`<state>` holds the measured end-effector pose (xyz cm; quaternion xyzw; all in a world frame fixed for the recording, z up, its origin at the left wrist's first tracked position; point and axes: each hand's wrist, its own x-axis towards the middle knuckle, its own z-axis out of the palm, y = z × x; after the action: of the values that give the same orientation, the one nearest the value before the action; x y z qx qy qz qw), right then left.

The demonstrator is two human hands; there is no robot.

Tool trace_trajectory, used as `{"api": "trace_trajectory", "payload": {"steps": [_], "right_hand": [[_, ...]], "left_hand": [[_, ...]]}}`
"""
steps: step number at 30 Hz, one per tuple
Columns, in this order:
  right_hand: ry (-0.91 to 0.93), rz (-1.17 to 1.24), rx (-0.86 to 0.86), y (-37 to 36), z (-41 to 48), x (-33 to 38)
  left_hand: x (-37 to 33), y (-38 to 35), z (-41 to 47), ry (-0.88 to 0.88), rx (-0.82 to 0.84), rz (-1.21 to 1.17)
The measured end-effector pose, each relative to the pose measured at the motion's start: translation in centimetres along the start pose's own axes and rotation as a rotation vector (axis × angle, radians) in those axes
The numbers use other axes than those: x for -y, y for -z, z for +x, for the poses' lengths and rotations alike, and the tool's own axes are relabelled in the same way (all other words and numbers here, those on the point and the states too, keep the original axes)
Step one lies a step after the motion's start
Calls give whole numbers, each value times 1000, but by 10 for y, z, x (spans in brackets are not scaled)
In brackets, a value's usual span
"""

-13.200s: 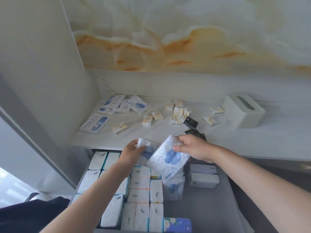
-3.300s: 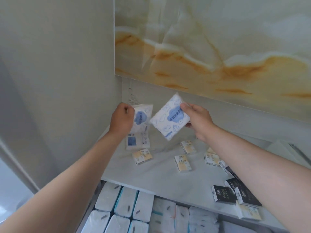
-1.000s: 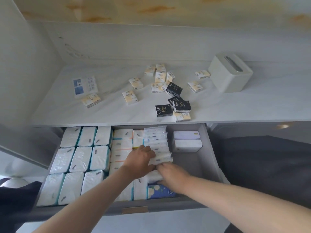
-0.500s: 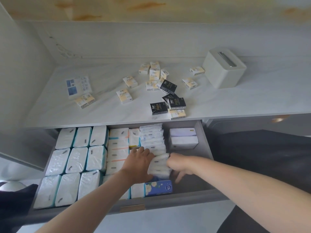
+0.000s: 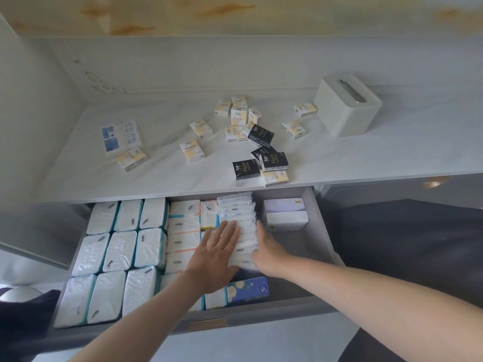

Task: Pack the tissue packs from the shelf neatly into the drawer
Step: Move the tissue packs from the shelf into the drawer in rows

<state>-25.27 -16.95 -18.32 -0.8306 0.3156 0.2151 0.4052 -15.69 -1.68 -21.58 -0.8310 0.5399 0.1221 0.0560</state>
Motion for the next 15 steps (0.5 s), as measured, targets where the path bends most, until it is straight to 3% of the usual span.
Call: {"api": "trace_trajectory", "payload": {"steps": [4, 6, 8, 11, 15], "right_hand": [[87, -133, 129, 7, 4, 3], [78, -468, 40, 17, 4, 7], [121, -731, -164, 28, 0, 20], [230, -680, -364, 40, -2, 47], [404, -570, -398, 48, 0, 90]], "left_hand": [[-4, 3, 2, 48, 72, -19], [3, 12, 6, 10, 117, -60], [13, 24, 9, -18, 125, -176], [25, 44, 12, -13, -12, -402], [53, 84, 11, 118, -193, -525]]}}
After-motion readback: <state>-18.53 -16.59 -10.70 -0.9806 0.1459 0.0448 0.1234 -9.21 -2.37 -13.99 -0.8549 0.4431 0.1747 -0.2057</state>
